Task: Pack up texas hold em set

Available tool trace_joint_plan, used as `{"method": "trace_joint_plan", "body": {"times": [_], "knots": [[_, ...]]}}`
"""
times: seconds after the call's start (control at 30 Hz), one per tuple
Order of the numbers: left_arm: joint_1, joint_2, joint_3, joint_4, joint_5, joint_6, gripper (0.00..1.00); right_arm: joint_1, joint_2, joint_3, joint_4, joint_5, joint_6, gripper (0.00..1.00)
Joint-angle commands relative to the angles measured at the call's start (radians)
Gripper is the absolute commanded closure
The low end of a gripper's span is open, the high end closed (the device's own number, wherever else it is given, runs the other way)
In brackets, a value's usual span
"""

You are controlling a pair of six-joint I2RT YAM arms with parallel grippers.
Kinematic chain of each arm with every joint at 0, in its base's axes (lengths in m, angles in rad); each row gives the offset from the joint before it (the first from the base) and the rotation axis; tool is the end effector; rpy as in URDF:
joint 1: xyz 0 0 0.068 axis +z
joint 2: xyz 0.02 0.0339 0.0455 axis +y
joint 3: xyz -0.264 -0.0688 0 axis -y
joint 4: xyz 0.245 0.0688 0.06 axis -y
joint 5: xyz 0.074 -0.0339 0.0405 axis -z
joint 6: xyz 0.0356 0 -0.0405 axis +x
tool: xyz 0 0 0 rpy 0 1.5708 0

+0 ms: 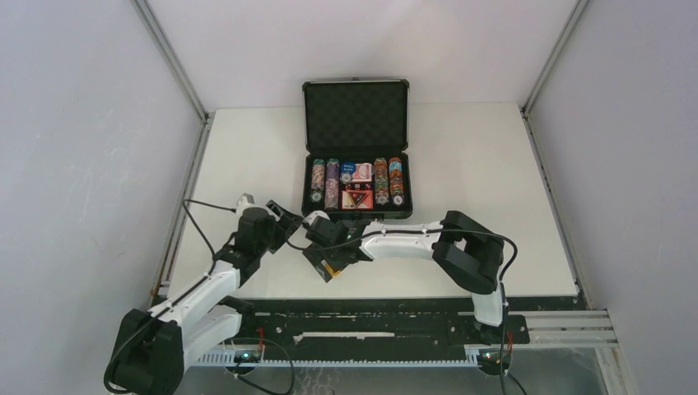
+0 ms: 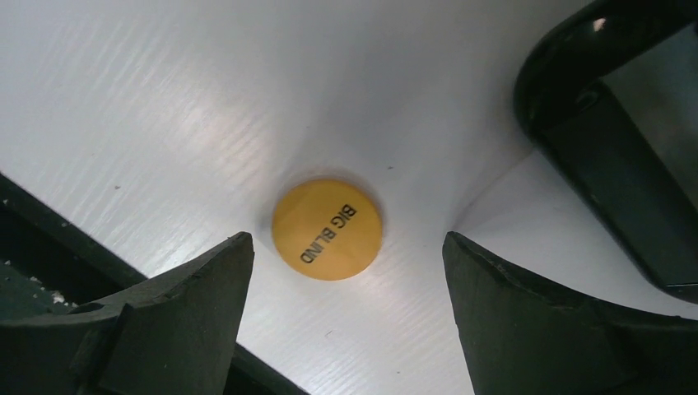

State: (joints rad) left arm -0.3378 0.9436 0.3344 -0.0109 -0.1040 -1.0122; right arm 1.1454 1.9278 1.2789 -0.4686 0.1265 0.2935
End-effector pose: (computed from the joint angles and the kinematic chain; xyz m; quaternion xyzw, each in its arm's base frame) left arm 0.1799 -0.0593 0.1727 -0.3162 0.8301 -0.2495 0.3857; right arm 0.1657 0.3548 0.1623 -0.3889 0.8915 0.1015 0.2093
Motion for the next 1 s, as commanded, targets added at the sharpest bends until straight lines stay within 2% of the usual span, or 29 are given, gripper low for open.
{"method": "trace_joint_plan", "body": {"times": [0.0, 0.13, 0.67, 0.73, 0.83, 0.97], "knots": [[0.025, -0.018, -0.030, 0.014, -0.008, -0.039, 0.20, 0.039, 0.002, 0.046, 0.021, -0.005, 0.015, 0.08], [0.028, -0.016, -0.034, 0.021, 0.007, -0.042, 0.20, 0.042, 0.028, 0.057, 0.004, 0.016, 0.017, 0.10], [0.033, -0.003, -0.039, 0.047, 0.041, -0.042, 0.20, 0.048, 0.043, 0.055, -0.041, 0.062, 0.038, 0.37], [0.034, 0.000, -0.040, 0.052, 0.047, -0.043, 0.19, 0.048, 0.046, 0.055, -0.036, 0.060, 0.037, 0.36], [0.035, 0.001, -0.041, 0.053, 0.048, -0.042, 0.19, 0.048, 0.054, 0.063, -0.028, 0.048, 0.034, 0.28], [0.036, -0.002, -0.041, 0.055, 0.052, -0.040, 0.19, 0.048, 0.069, 0.080, -0.027, 0.036, 0.031, 0.29]]}}
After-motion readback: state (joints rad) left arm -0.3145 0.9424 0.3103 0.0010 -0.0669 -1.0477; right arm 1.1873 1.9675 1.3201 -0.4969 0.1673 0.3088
